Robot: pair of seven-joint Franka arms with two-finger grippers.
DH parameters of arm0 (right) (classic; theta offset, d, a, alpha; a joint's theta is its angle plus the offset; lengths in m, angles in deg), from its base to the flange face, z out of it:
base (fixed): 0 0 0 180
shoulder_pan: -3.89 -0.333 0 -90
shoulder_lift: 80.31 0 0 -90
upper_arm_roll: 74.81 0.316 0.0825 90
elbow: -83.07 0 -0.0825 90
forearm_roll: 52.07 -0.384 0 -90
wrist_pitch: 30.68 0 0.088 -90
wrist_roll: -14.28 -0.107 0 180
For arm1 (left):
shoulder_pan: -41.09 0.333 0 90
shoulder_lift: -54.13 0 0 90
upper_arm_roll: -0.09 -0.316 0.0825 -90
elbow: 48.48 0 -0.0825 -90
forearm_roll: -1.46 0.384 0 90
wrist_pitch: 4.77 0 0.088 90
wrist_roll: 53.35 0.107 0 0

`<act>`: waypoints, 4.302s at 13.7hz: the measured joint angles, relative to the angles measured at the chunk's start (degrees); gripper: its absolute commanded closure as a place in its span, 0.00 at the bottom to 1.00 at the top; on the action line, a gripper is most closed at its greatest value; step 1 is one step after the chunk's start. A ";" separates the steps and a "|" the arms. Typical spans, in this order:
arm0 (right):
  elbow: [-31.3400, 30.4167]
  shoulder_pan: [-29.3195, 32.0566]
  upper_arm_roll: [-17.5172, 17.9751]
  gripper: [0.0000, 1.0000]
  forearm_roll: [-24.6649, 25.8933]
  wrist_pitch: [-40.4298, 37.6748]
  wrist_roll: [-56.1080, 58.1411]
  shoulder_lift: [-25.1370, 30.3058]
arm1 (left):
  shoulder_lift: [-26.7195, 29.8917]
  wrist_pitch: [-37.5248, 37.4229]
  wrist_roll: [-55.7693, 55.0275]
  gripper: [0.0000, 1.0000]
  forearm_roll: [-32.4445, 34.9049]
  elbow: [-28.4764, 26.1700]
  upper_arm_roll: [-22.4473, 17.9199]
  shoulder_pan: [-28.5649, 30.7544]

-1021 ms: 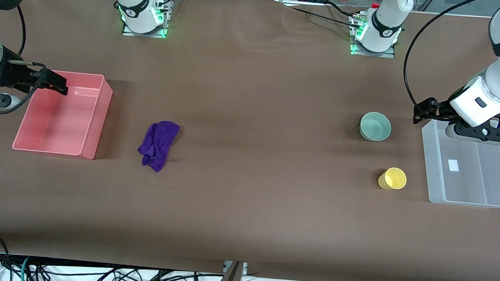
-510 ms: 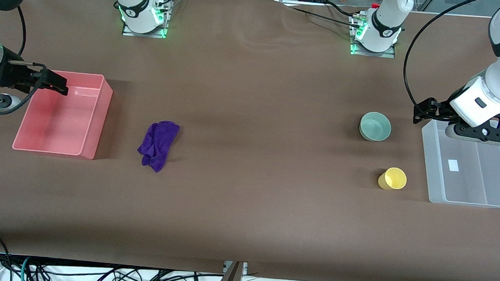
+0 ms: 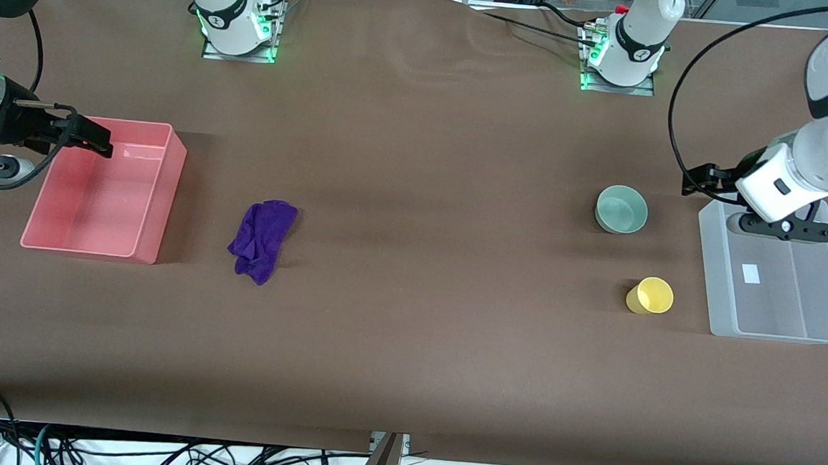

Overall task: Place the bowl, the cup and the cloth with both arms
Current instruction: 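Lower the left gripper onto the mint-green bowl while the right gripper waits, then grasp the green bowl with the left gripper while the right gripper reaches the cloth, then place the bowl in the clear bin while the right gripper grasps the cloth, then lift the cloth over the pink bin while the left gripper reaches the cup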

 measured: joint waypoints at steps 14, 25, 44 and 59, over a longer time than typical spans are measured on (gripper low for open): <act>-0.37 0.01 0.04 0.00 -0.01 0.79 0.00 -0.67 | -8.95 43.89 17.76 0.05 0.32 -35.07 0.68 0.01; -24.37 -1.62 1.08 0.00 -0.03 36.81 -0.46 -11.61 | -9.31 47.55 22.36 1.00 0.34 -36.41 0.59 0.34; -23.85 -8.67 3.04 1.00 -0.35 55.88 -21.87 -26.23 | -29.56 20.14 43.33 1.00 9.87 6.67 -0.53 25.25; -13.89 -2.46 -24.74 1.00 -0.22 10.67 28.55 -10.12 | -31.98 9.76 6.73 0.08 2.01 19.47 6.10 12.78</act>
